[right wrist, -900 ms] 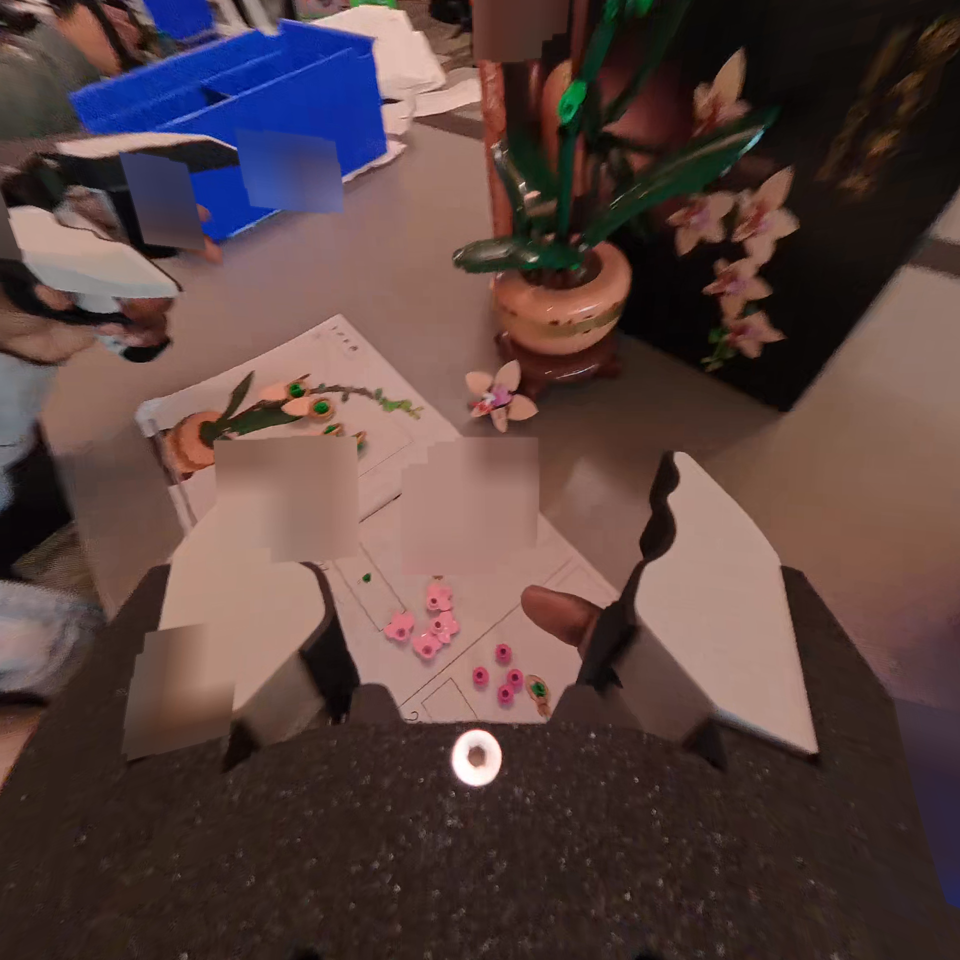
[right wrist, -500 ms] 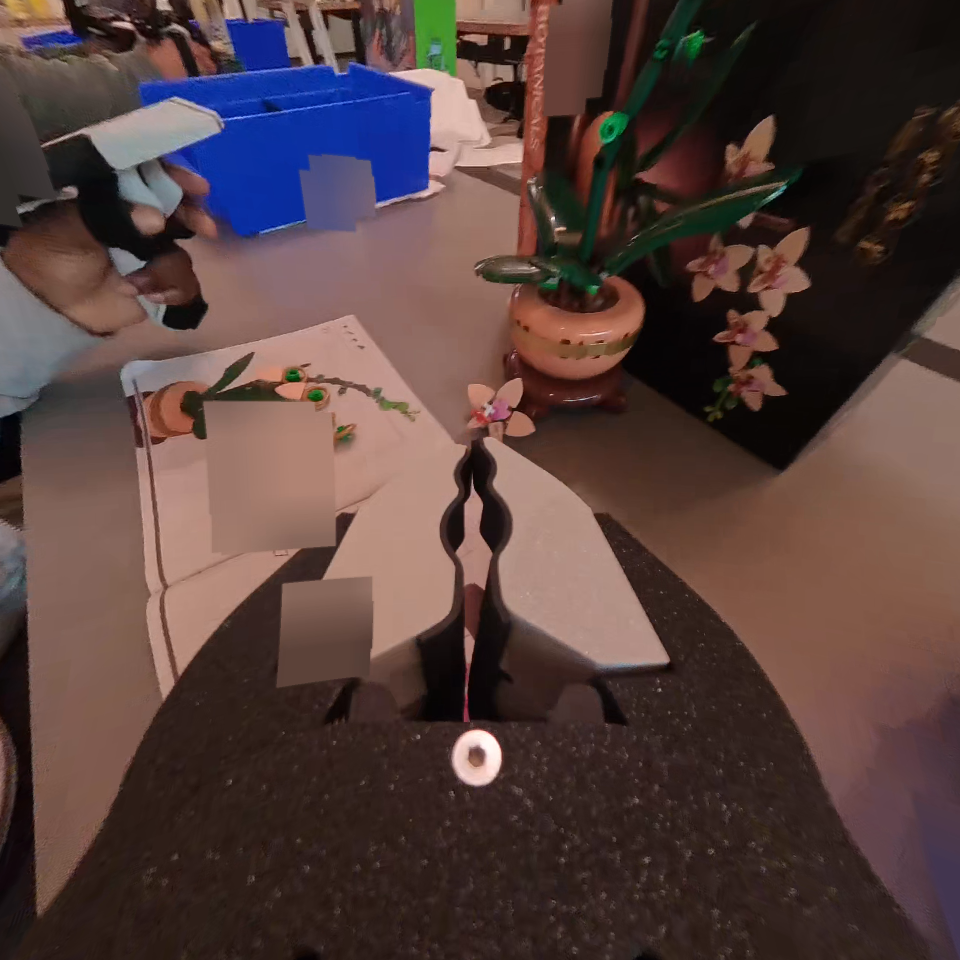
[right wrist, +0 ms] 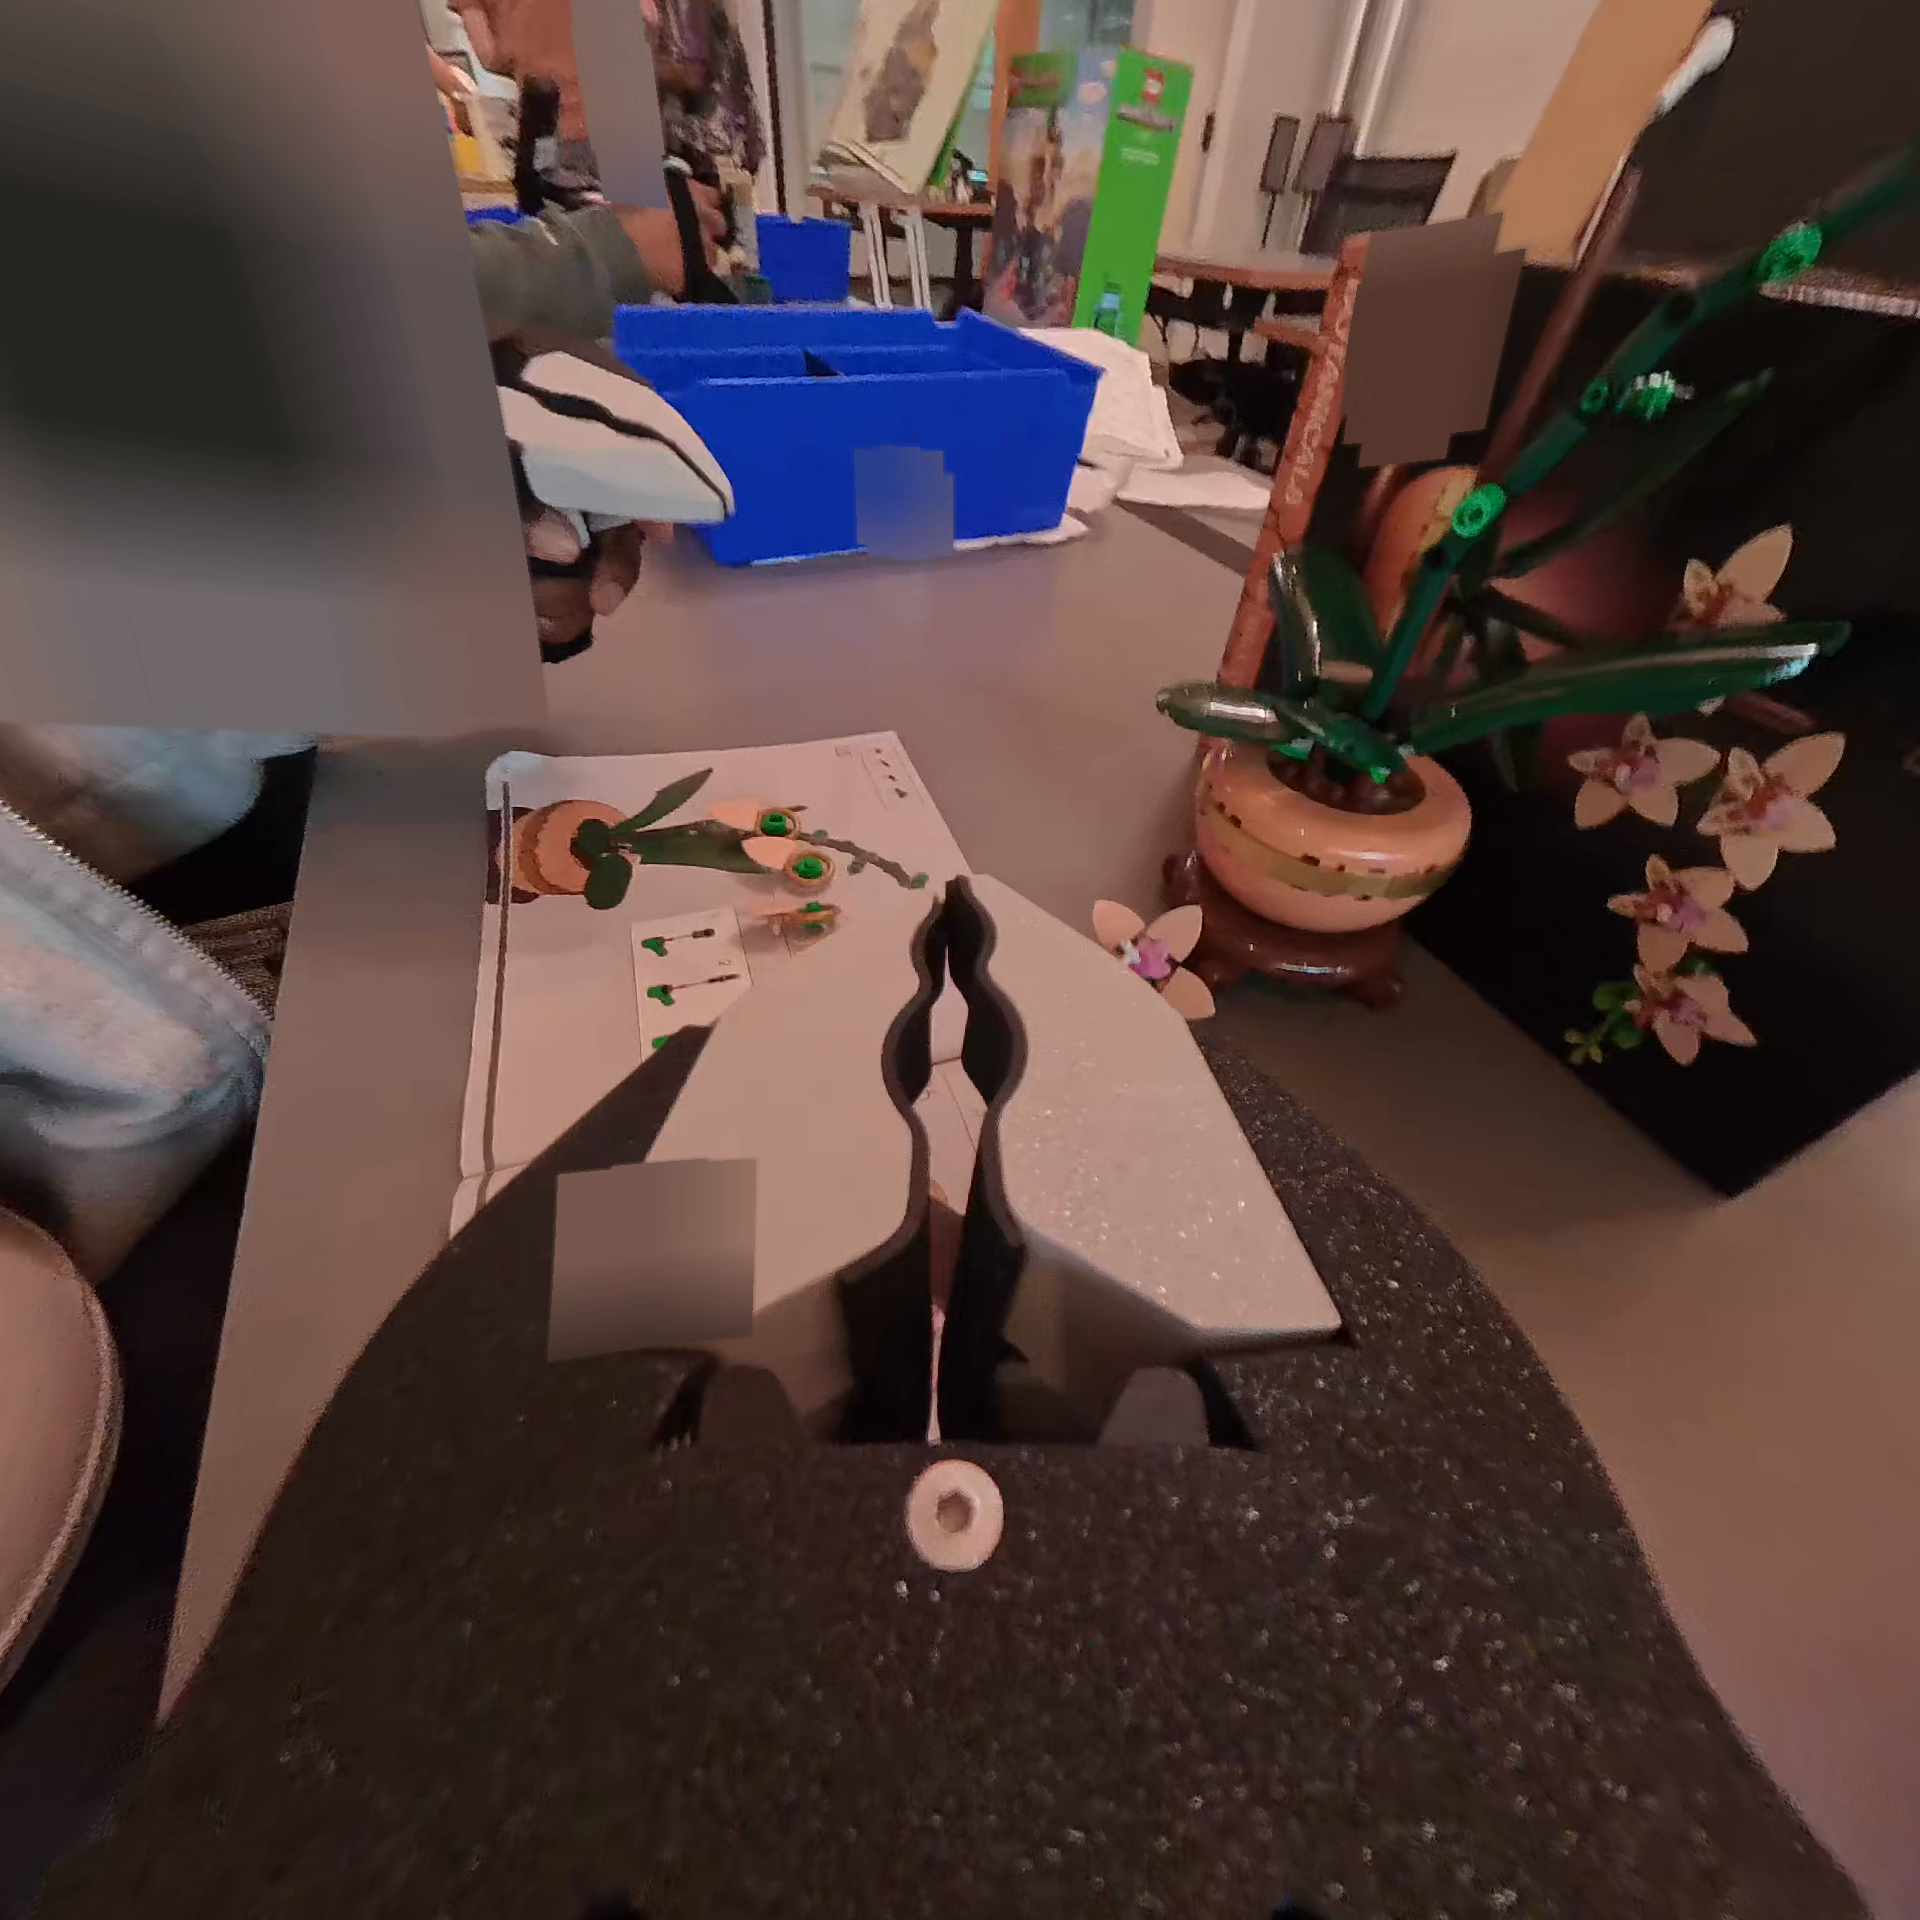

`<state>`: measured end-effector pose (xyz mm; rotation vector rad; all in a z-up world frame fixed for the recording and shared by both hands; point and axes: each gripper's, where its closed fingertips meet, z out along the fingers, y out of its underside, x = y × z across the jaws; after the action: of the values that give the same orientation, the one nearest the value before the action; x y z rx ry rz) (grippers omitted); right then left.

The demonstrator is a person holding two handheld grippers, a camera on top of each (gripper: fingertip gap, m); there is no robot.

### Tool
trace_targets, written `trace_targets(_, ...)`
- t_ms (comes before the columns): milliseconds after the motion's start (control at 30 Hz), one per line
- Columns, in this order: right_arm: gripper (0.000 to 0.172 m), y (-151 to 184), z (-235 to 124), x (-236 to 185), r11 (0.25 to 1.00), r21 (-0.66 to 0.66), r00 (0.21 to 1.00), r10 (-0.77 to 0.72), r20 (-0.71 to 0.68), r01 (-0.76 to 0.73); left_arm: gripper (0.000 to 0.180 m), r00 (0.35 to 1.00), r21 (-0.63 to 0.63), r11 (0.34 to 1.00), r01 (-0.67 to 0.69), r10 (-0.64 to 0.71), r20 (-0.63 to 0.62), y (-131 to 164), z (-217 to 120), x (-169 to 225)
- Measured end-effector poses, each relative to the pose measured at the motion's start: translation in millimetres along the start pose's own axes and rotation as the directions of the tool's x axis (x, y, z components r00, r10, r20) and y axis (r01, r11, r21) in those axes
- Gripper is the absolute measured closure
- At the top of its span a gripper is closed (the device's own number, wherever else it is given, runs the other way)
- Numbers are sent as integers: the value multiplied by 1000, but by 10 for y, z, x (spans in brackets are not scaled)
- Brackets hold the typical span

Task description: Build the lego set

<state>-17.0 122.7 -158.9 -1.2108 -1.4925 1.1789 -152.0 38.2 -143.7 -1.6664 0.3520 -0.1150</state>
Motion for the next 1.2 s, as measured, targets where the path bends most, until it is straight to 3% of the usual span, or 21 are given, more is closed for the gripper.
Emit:
trace_targets(67,170,-51,-11,3,999,37,1000,-29,-12,29,180,1000,-71,997,-3,1,-31,103,11,39)
trace_targets(100,162,-89,-22,27,997,70,999,-36,-30,38,174,999,-93,996,4,-7,-33,149,30,42)
trace_targets(133,139,-145,-40,58,992,115,998,-37,-53,43,147,1000,-85,996,4,-5,-3,159,59,11)
trace_targets(200,102,-279,-114,148,977,209,994,-11,-106,33,78,997,-32,999,-2,5,81,105,118,-72)
trace_targets(233,88,-361,-168,185,964,264,992,5,-123,28,56,994,-10,1000,-9,11,109,71,145,-94)
trace_targets(300,79,-492,-283,226,938,346,991,52,-126,-5,35,993,44,999,-22,17,114,-10,192,-55)
trace_targets(400,73,-644,-428,234,900,426,989,135,-68,-93,35,991,139,989,-56,38,131,-169,228,8)
trace_targets(533,61,-769,-561,124,893,430,989,147,-4,-131,37,992,239,967,-90,65,108,-475,261,161)
trace_targets(700,30,-913,-723,159,882,448,981,188,-53,-145,34,995,244,965,-99,94,30,-872,387,410)
trace_targets(867,27,-877,-786,295,875,444,961,260,-92,-194,34,997,317,946,-63,73,-21,-1020,531,396)
trace_targets(933,27,-826,-802,425,868,449,940,306,-148,-212,43,997,400,916,-40,61,-40,-963,519,390)
trace_targets(1000,27,-694,-742,486,871,392,913,379,-153,-296,74,997,473,881,-19,53,-60,-906,448,386)
trace_targets(1033,39,-614,-692,471,880,339,907,397,-138,-334,89,996,473,881,1,39,-75,-860,421,371)
trace_targets(1100,58,-493,-599,408,897,254,912,397,-104,-362,95,994,389,920,42,0,-108,-717,441,319)
trace_targets(1200,115,-335,-540,448,943,196,936,303,-180,-268,105,997,245,969,-22,38,-61,-514,452,194)
